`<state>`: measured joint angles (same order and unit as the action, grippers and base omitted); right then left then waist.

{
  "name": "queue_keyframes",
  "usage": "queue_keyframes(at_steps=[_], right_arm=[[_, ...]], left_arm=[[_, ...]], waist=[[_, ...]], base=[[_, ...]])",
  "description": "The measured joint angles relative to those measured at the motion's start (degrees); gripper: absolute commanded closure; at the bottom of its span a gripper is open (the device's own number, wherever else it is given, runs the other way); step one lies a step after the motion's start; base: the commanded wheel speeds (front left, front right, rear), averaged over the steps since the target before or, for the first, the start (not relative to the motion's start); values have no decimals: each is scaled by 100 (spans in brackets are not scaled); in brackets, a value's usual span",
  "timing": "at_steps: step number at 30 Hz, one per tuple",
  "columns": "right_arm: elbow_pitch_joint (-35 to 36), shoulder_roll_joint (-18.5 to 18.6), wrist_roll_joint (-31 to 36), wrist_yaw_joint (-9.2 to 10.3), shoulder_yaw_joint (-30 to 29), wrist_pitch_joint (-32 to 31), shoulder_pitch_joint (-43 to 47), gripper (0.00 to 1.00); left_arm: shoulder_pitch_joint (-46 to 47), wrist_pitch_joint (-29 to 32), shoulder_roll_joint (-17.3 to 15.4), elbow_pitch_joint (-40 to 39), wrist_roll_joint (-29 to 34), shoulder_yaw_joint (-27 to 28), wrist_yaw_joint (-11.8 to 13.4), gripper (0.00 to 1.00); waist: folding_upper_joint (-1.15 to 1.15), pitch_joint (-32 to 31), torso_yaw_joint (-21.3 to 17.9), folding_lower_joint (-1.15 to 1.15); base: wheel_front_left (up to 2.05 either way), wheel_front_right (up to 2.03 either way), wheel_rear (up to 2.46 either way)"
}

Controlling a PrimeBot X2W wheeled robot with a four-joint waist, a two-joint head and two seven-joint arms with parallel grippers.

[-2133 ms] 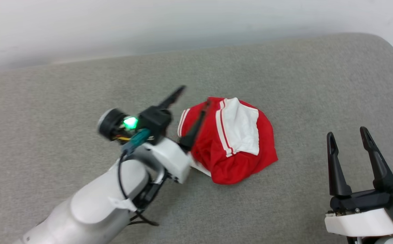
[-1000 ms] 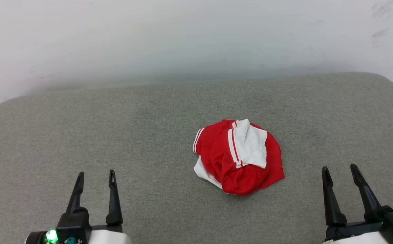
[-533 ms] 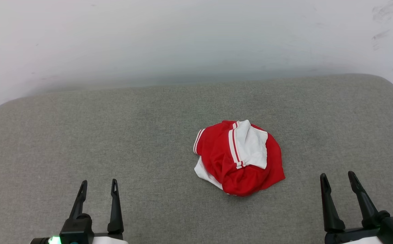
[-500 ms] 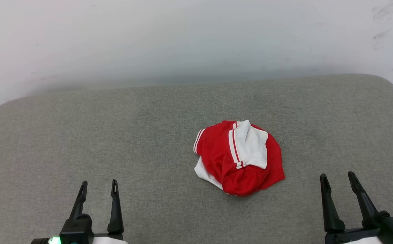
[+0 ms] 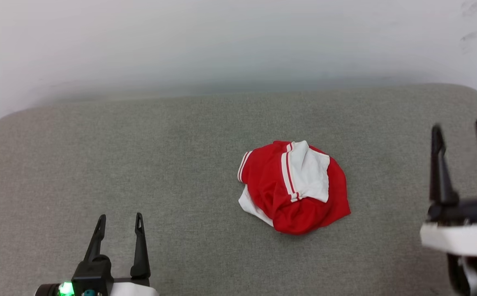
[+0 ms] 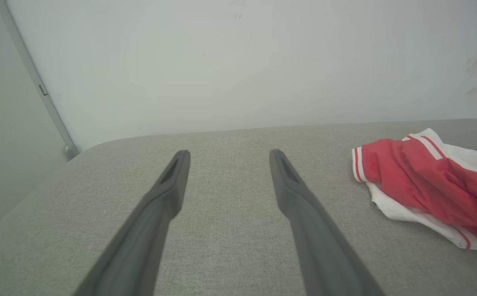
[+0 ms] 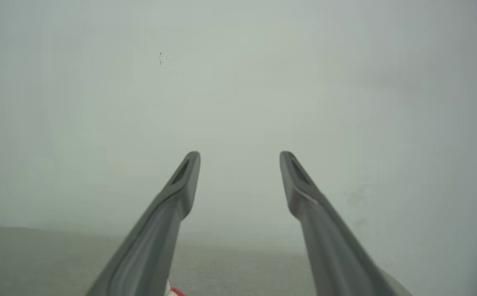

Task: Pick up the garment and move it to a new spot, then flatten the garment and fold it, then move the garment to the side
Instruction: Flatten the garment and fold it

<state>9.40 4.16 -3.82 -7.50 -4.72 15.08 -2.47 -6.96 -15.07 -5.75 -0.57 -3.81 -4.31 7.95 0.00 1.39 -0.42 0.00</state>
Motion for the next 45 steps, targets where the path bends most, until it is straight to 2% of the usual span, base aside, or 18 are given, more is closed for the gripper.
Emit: queue_keyframes(at_steps=[3,6,9,11,14,19,22,26,31,36,44,45], right_arm=[[29,259,-27,0,81,1,-707,0],[-225,742,-34,0,403,1,-1449,0],[-735,1226,-185,-1,934,0,-2152,0],[-1105,1568,-409,0,1394,-256,-2687,0],[-1534,2025,-934,-1,2226,-1144,-3458,0],[-1947,2673,-2223,-1,3839,-2965,-4569,0],[-2150,2956,-3062,-1,4603,-4133,-5086,0],[-2315,3152,-3880,-1,5338,-5415,-5615,0],[-2454,3216,-4396,-1,6082,-6286,-5954,0],[-2659,3165,-4593,-1,6633,-6335,-5957,0],[-2831,3200,-4810,10,7106,-5851,-5859,0],[-2831,3214,-4815,10,7152,-5729,-5864,55]], left_arm=[[94,0,35,-3,15,26,-42,0],[199,0,58,-4,57,42,-79,0],[304,0,88,-11,71,56,-119,0],[361,0,101,-23,74,71,-127,0],[447,0,122,-70,99,107,-140,0],[647,0,153,-181,99,167,-185,0],[783,0,179,-233,99,175,-192,0],[980,0,213,-303,97,154,-223,0],[1210,0,245,-372,68,113,-237,0],[1435,0,263,-399,43,97,-240,0],[1571,0,276,-325,10,138,-253,0],[1572,0,277,-303,10,157,-264,0]], waist=[[0,115,6,0],[0,244,16,0],[0,373,34,0],[0,458,46,0],[0,600,58,1],[0,890,90,1],[0,1092,126,1],[0,1372,203,1],[0,1739,320,1],[0,2098,431,1],[0,2353,517,0],[0,2338,502,0]], base=[[0,0,0],[0,0,0],[0,0,0],[0,0,0],[0,0,0],[0,0,0],[0,0,0],[0,0,0],[0,0,0],[0,0,0],[0,0,0],[0,0,0]])
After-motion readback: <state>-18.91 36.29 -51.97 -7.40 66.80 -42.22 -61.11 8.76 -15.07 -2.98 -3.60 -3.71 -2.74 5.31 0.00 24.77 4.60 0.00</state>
